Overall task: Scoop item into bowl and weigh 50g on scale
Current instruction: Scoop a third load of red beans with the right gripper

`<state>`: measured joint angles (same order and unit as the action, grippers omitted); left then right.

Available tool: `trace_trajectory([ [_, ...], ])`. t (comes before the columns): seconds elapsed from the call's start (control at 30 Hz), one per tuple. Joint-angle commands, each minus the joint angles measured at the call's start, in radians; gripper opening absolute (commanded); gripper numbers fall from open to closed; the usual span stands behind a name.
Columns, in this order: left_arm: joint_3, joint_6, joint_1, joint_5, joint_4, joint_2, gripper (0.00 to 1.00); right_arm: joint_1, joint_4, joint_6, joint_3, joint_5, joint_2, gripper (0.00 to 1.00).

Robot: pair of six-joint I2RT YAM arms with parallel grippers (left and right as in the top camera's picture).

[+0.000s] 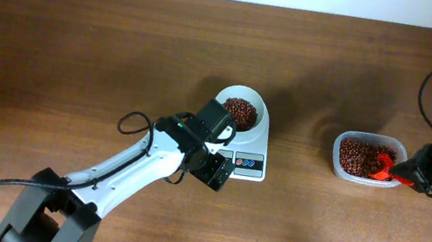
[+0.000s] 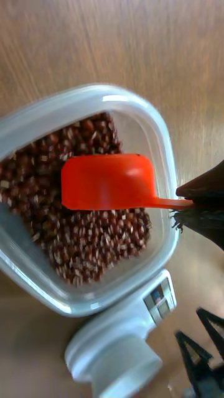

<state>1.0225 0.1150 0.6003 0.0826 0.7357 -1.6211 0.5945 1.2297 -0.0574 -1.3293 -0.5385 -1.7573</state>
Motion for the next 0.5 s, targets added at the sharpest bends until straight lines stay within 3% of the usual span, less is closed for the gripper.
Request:
trace_trajectory([
  [0.0, -0.006, -0.012, 0.004, 0.014, -0.002, 0.021, 0.99, 0.016, 0.004, -0.049, 0.007, -0.080, -0.002, 0.04],
  [0.3, -0.006, -0.012, 0.004, 0.014, -0.002, 0.021, 0.99, 0.044, 0.008, -0.108, 0.003, -0.147, -0.002, 0.04],
  [0.47, -0.006, -0.012, 0.004, 0.014, -0.002, 0.021, 0.99, 0.162, 0.058, -0.209, 0.003, -0.334, -0.002, 0.04],
])
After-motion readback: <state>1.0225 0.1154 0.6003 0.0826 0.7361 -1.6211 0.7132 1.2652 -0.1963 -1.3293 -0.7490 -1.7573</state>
